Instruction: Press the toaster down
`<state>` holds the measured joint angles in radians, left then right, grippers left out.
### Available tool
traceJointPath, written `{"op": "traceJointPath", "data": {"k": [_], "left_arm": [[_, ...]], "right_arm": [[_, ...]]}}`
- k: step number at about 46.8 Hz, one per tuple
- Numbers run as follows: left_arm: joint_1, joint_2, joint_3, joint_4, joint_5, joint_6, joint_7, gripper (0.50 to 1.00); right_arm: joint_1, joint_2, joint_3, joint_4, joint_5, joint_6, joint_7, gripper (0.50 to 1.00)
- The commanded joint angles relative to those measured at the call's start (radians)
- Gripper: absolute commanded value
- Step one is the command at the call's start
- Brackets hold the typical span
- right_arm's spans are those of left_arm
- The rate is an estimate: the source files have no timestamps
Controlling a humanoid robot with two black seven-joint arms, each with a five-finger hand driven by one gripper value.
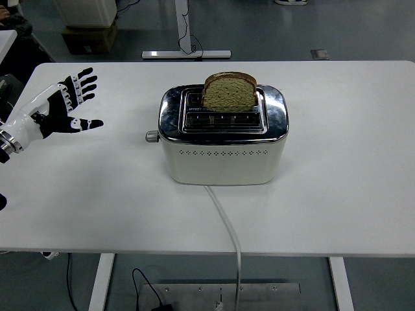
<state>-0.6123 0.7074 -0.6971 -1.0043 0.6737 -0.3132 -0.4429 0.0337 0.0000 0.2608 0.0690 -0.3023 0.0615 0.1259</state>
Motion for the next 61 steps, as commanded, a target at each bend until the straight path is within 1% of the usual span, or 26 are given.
{"op": "traceJointPath", "data": {"k": [1,8,16,20,24,31,34,51,61], "left_arm": [[0.012,0.017,0.001,-0.025,0.049,0.000,-0.020,1.000],[0.028,0.021,0.001,-0.031,0.127,0.000,-0.028,1.000],[0.059,0.049,0.001,-0.102,0.242,0.006,-0.033,1.000],[0.066,0.052,0.001,-0.128,0.320,0.020,-0.033,1.000],[0.068,0.053,0.001,-0.134,0.365,0.035,-0.033,1.000],[0.068,0.056,0.001,-0.166,0.454,0.040,-0.033,1.000],[0.069,0.056,0.001,-0.181,0.492,0.055,-0.033,1.000],[0.066,0.046,0.002,-0.220,0.650,0.062,-0.028,1.000],[0.059,0.037,0.002,-0.220,0.659,0.062,-0.027,1.000]], "right_arm": [[0.000,0.000,0.000,0.000,0.000,0.000,0.000,0.998],[0.000,0.000,0.000,-0.002,0.000,0.000,0.000,0.998],[0.000,0.000,0.000,0.000,-0.001,0.000,0.000,0.998],[0.000,0.000,0.000,0.000,0.000,0.000,0.000,0.998],[0.000,0.000,0.000,0.000,-0.001,0.000,0.000,0.998],[0.000,0.000,0.000,0.000,0.000,0.000,0.000,0.998],[0.000,0.000,0.000,-0.002,0.000,0.000,0.000,0.998],[0.000,0.000,0.000,0.000,0.000,0.000,0.000,0.998],[0.000,0.000,0.000,-0.002,0.000,0.000,0.000,0.998]]}}
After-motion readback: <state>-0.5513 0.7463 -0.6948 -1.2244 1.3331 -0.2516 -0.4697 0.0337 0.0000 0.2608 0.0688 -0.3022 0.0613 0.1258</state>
